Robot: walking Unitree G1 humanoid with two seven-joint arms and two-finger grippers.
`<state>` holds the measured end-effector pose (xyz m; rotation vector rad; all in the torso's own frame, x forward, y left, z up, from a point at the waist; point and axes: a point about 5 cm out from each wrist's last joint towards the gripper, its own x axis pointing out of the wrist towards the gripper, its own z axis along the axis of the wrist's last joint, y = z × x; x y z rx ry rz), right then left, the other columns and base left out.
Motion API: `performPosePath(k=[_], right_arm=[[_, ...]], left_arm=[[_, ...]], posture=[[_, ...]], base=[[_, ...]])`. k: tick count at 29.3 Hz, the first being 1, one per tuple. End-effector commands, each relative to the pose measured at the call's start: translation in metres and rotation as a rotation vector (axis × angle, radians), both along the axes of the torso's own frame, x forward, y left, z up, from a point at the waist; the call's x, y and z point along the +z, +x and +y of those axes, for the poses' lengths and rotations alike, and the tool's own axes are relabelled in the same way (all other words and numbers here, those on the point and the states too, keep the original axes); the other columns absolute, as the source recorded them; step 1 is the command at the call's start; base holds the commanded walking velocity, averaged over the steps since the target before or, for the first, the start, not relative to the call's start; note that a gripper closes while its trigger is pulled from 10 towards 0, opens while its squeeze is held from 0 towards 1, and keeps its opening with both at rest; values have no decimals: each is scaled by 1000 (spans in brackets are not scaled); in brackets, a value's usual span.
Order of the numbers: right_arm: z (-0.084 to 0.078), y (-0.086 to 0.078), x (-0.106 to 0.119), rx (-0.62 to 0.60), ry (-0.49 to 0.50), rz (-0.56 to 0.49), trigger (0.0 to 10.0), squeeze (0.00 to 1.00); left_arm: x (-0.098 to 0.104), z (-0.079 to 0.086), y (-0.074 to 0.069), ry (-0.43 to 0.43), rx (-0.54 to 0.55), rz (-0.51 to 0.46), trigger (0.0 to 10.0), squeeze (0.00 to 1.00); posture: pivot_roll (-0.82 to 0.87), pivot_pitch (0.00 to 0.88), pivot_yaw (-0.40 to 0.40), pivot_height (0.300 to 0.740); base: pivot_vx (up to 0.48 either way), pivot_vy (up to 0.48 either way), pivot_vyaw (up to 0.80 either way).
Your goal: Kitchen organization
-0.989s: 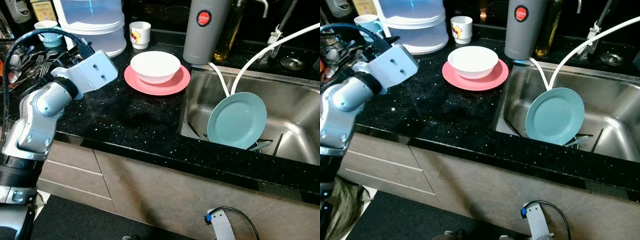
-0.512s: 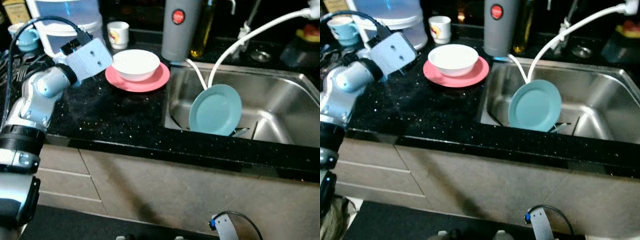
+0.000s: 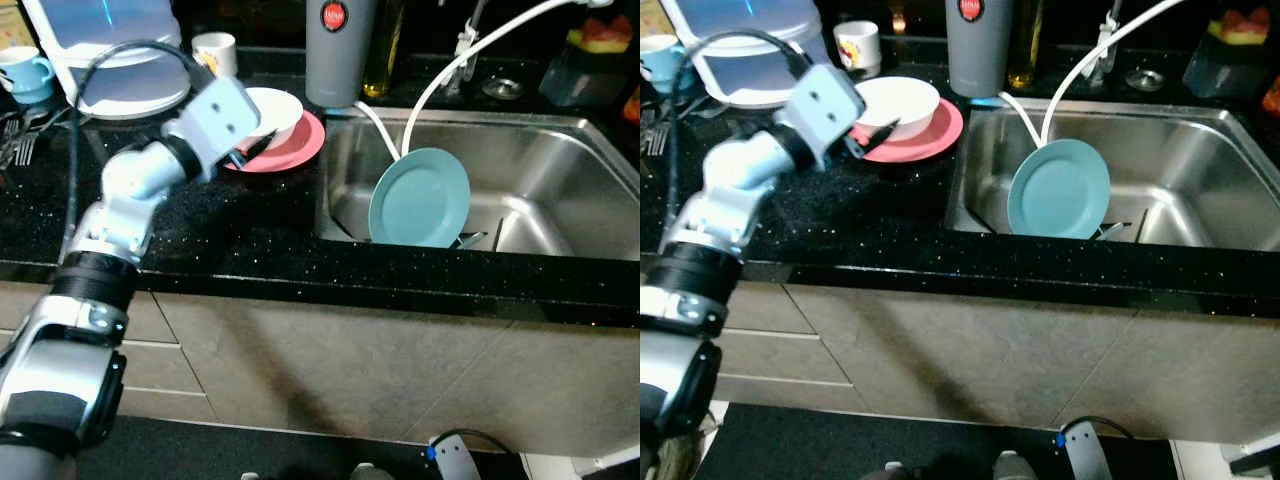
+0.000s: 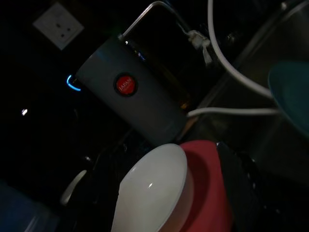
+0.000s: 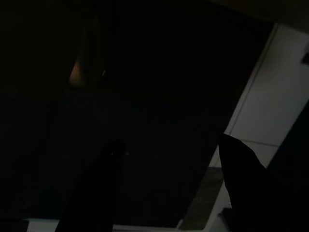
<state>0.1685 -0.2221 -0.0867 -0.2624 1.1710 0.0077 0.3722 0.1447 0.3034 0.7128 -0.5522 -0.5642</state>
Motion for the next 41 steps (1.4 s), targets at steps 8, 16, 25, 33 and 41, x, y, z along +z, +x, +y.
performPosePath(k=[8,16,25,33,41], right_arm=[[4,-1,-1,1,11,1,10000,0],[5,1,-1,4,14,-1,10000,0],[5,1,0,8,13,-1,10000,0],[3,0,-1,1,16,3,10000,0],[1,-1,-1,-2,12,-5,10000,0]], left_arm=[[9,-11,-10,-126,-61,-11,10000,0],[10,-11,-16,-135,-60,-17,10000,0],[8,4,-14,-100,-2,-6,10000,0],[23,38,-2,49,121,-41,10000,0],[33,49,10,194,211,-63,10000,0]], posture=[[-20,149,-11,740],[-15,147,-10,740],[-10,141,-19,740],[-10,144,-21,740],[-27,150,-23,740]], base=[[56,0,0],[0,0,0],[0,0,0],[0,0,-600],[0,0,-200]])
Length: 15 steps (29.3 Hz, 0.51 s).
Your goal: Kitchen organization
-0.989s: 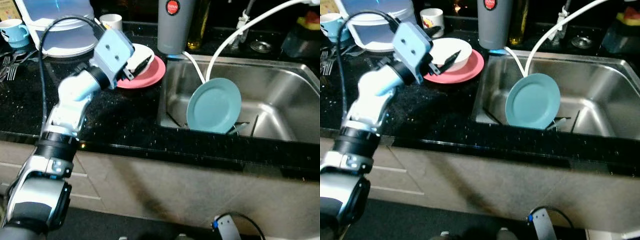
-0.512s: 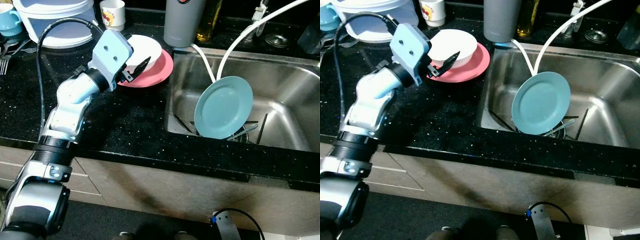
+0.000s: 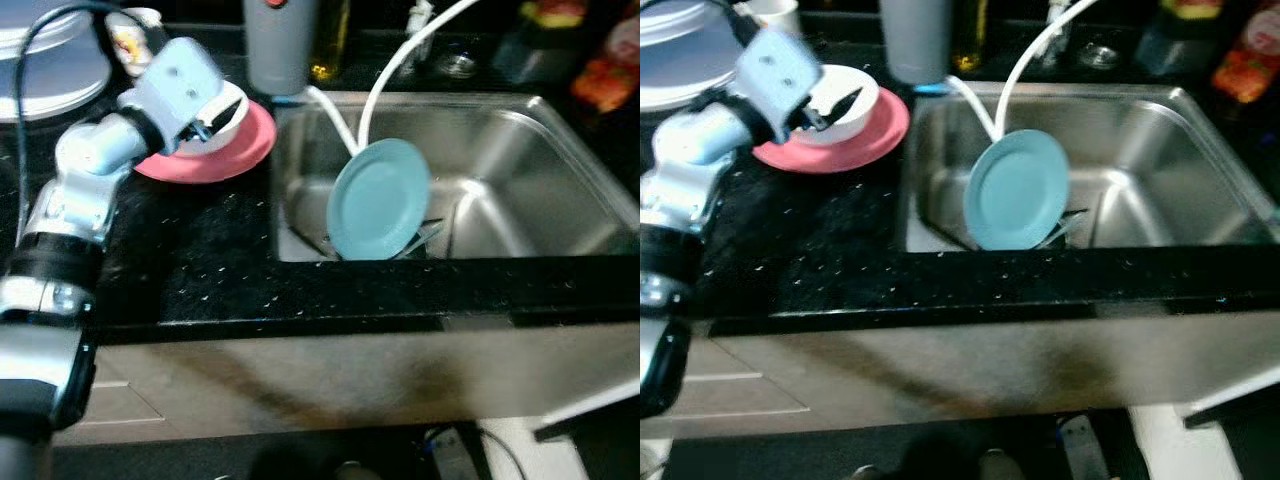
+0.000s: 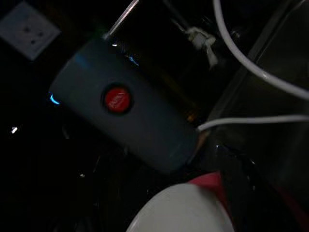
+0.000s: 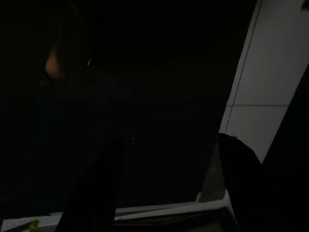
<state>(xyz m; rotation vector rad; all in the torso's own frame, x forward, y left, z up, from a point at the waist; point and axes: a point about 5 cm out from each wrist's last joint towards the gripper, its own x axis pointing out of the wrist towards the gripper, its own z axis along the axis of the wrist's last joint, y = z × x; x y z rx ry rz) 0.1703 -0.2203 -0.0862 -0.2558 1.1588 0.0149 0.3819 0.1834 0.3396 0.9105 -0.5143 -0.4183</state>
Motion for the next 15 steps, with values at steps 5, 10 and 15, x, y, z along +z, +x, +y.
performPosePath(k=[5,10,15], right_arm=[[-2,-4,-1,-10,-2,10,10000,0],[-2,-5,-2,-13,-4,11,10000,0],[-2,-4,-1,-13,-5,10,10000,0]], left_arm=[[-3,14,8,157,94,44,10000,0],[-3,22,13,214,144,155,10000,0],[-2,26,17,220,176,209,10000,0]], posture=[[-34,158,-15,740],[-37,165,-10,740],[-31,166,-9,740]], base=[[0,0,0],[0,0,0],[0,0,0]])
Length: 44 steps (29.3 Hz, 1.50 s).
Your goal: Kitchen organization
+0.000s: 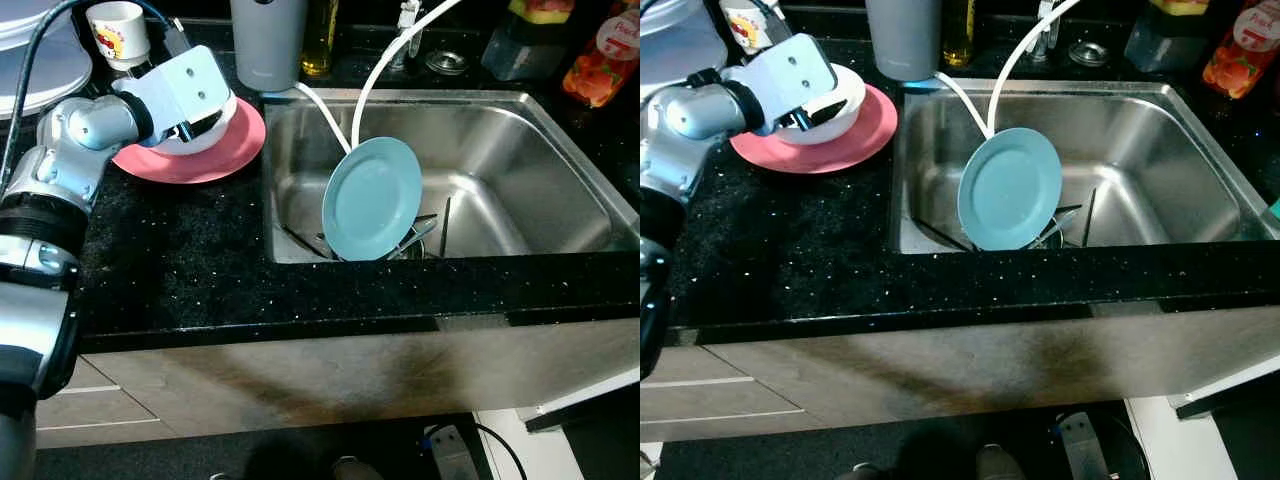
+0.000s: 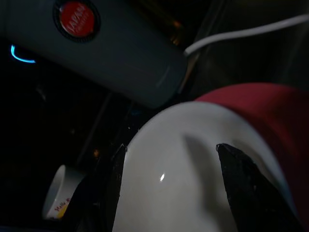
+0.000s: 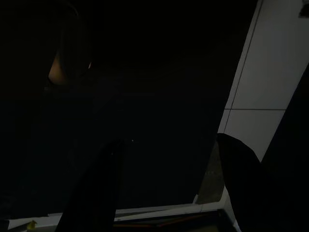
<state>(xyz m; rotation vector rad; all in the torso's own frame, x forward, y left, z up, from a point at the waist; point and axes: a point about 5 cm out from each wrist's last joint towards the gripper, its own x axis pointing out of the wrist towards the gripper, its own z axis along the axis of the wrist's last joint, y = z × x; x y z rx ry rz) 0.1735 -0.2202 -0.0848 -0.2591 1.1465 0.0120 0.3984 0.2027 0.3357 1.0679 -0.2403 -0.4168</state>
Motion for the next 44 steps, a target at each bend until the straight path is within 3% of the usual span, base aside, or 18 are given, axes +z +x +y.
performPosePath(k=[1,6,15,21,28,30,33,37,39,44], right_arm=[[-2,-7,-3,-13,-1,23,10000,0],[-1,-5,-2,-7,4,19,10000,0],[1,-3,-2,-8,8,13,10000,0],[1,-3,-2,-10,10,10,10000,0],[2,-2,-2,-12,12,9,10000,0],[2,-2,-1,-12,14,8,10000,0],[3,-1,-1,-10,16,6,10000,0],[4,0,-1,-13,18,4,10000,0],[5,1,-1,-8,20,4,10000,0],[7,2,-1,-5,23,3,10000,0]], left_arm=[[1,7,1,33,30,48,10000,0],[-8,8,2,-2,8,179,10000,0],[-14,7,2,-49,-14,285,10000,0],[-5,5,1,-38,-28,263,10000,0],[27,2,-5,-67,-54,151,10000,0],[45,-3,-11,-96,-100,125,10000,0],[56,-11,-19,-134,-194,151,10000,0],[55,-18,-26,-135,-275,218,10000,0],[49,-23,-36,-89,-339,291,10000,0],[45,-26,-49,-42,-399,357,10000,0]], posture=[[-30,165,-9,740],[-27,163,-9,740],[-23,161,-8,740],[-22,159,-5,740],[-17,156,-8,740],[-12,160,-10,740],[-12,156,-8,740],[1,150,-6,740],[1,147,-11,740],[10,143,-7,740]], base=[[0,0,0],[0,0,0],[0,0,0],[0,0,0],[0,0,0],[0,0,0],[0,0,0],[0,0,0],[0,0,0],[0,0,0]])
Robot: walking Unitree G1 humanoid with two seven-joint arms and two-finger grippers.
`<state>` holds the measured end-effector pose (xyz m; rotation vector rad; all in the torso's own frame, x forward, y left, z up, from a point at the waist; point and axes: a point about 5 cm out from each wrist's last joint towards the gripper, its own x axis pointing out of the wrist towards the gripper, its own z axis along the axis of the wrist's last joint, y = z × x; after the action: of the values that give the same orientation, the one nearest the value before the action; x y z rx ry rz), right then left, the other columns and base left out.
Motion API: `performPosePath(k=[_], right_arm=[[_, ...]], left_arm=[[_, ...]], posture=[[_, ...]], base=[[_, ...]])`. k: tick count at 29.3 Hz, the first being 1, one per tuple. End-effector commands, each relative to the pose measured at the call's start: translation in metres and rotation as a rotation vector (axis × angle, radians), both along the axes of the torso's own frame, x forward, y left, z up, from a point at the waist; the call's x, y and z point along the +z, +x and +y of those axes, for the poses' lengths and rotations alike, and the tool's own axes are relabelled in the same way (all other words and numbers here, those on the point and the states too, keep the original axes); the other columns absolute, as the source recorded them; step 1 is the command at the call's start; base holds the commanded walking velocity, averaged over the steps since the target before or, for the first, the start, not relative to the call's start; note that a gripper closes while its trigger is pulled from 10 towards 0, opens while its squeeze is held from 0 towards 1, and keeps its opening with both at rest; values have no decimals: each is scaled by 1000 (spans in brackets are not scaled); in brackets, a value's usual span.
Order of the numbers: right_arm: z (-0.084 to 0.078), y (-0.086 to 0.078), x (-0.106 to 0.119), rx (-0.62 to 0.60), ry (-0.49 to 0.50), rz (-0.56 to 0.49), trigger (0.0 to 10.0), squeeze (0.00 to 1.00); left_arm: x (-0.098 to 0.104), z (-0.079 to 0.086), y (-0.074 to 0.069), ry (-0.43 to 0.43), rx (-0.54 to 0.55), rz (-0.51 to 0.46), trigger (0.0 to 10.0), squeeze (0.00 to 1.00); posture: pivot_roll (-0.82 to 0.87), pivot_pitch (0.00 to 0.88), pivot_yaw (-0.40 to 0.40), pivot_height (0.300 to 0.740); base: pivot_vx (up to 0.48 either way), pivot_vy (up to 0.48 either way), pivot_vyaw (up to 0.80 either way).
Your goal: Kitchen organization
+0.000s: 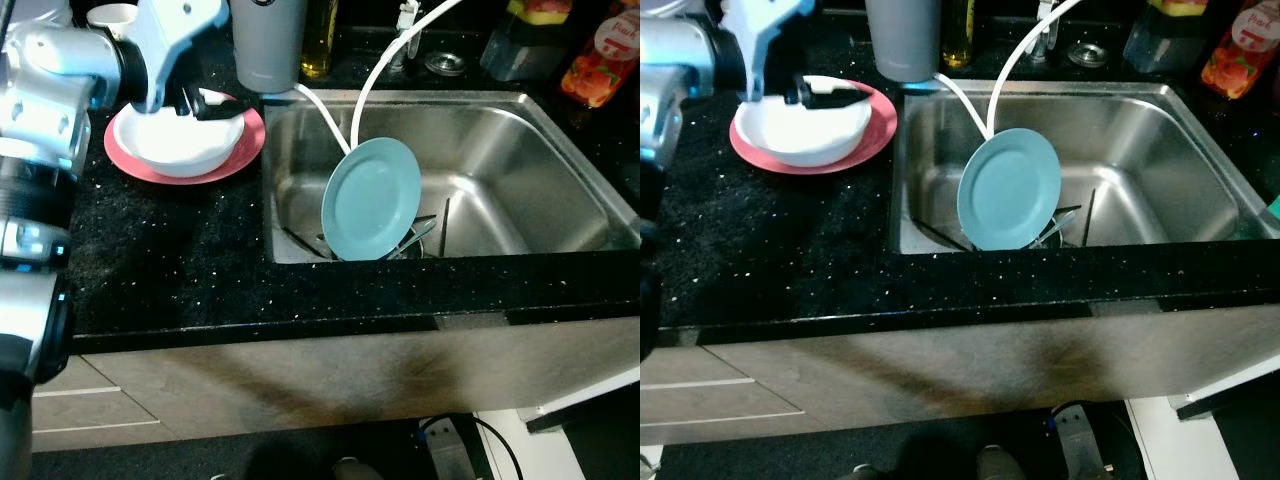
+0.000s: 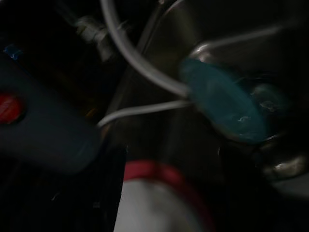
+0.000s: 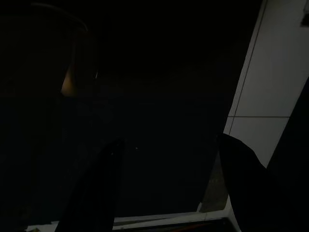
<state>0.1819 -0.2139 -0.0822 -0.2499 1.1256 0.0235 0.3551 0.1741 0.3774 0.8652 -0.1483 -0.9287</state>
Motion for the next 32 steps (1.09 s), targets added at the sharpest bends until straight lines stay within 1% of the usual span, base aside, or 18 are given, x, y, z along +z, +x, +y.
performPosePath(k=[1,3,4,6,7,9,11,15,20,21,23,28,32], right_arm=[[1,-7,-3,-11,10,22,10000,0],[1,-6,-3,-10,10,22,10000,0],[1,-6,-3,-10,10,22,10000,0],[2,-6,-3,-11,11,21,10000,0],[2,-6,-3,-11,11,21,10000,0],[2,-6,-3,-12,12,20,10000,0],[2,-5,-3,-12,12,19,10000,0],[2,-5,-3,-14,12,18,10000,0],[1,-5,-3,-13,10,19,10000,0],[1,-5,-3,-13,9,19,10000,0],[1,-5,-3,-12,9,20,10000,0],[-1,-5,-2,-12,7,20,10000,0],[-1,-6,-2,-12,6,21,10000,0]], left_arm=[[0,4,-8,47,-15,32,10000,0],[-7,7,-10,92,-3,68,10000,0],[-7,7,-10,92,-3,68,10000,0],[-16,11,-8,121,33,105,10000,0],[-16,11,-8,121,33,105,10000,0],[-25,17,-4,152,89,121,10000,0],[-30,22,0,175,135,117,10000,0],[-37,24,2,161,174,128,10000,0],[-41,24,3,147,185,143,10000,0],[-45,25,5,142,195,160,10000,0],[-47,26,5,139,197,170,10000,0],[-57,30,10,139,221,195,10000,0],[-59,34,12,147,253,189,10000,0]], posture=[[13,143,-8,740],[12,143,-8,740],[12,143,-8,740],[11,141,-5,740],[11,141,-5,740],[13,141,-6,740],[12,140,-8,740],[9,141,-7,740],[7,142,-10,740],[5,144,-11,740],[5,144,-11,740],[2,149,-14,740],[3,149,-16,740]], base=[[0,0,0],[0,0,0],[0,0,0],[0,0,0],[0,0,0],[0,0,0],[0,0,0],[0,0,0],[0,0,0],[0,0,0],[0,0,0],[0,0,0],[0,0,0]])
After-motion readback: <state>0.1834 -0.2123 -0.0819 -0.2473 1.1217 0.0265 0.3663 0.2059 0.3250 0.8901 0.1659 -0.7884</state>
